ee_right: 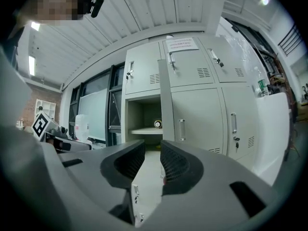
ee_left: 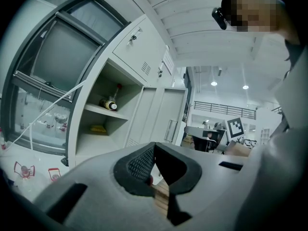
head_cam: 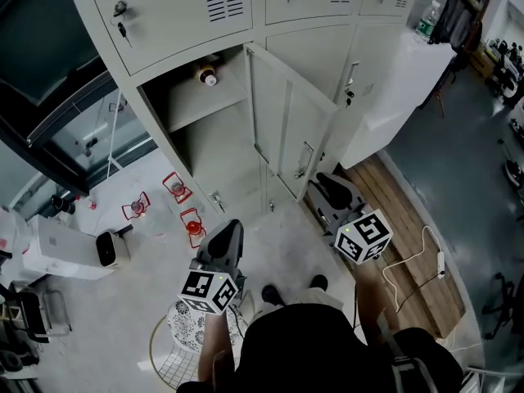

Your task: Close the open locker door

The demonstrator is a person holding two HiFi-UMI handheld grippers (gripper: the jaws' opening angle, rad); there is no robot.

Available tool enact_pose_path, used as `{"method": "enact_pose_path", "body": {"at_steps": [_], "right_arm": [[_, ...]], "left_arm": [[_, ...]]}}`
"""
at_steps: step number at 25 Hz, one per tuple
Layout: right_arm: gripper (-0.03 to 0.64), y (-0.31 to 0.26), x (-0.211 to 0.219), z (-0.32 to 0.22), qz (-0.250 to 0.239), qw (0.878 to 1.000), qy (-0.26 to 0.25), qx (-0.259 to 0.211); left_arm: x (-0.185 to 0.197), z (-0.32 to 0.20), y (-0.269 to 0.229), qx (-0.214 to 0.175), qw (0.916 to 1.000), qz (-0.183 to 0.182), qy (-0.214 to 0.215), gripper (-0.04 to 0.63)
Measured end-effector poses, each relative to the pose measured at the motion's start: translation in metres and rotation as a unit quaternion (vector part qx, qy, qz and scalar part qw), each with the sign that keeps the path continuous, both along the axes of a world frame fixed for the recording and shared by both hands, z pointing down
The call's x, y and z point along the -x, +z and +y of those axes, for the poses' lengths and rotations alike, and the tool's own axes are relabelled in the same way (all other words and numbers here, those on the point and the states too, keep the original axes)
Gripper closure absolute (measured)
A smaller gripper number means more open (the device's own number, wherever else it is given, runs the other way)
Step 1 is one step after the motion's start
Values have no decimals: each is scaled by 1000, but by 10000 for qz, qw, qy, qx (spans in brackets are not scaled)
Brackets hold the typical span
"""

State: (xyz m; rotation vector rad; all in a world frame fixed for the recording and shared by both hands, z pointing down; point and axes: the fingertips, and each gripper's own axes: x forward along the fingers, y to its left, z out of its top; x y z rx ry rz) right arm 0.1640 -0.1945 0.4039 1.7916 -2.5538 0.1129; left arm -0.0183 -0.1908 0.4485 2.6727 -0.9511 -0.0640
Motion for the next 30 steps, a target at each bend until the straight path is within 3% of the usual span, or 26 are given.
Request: {"method": "enact_pose_path", "body": {"at_steps": [13, 30], "right_arm": [[440, -4, -14, -20, 149, 9999, -8, 46], [440, 0, 1, -20, 231, 9988, -409, 157]], "left_arm": [[-3, -1, -2, -34, 10000, -20, 40, 577], [-1, 0, -4, -39, 10000, -12, 3, 577]]}}
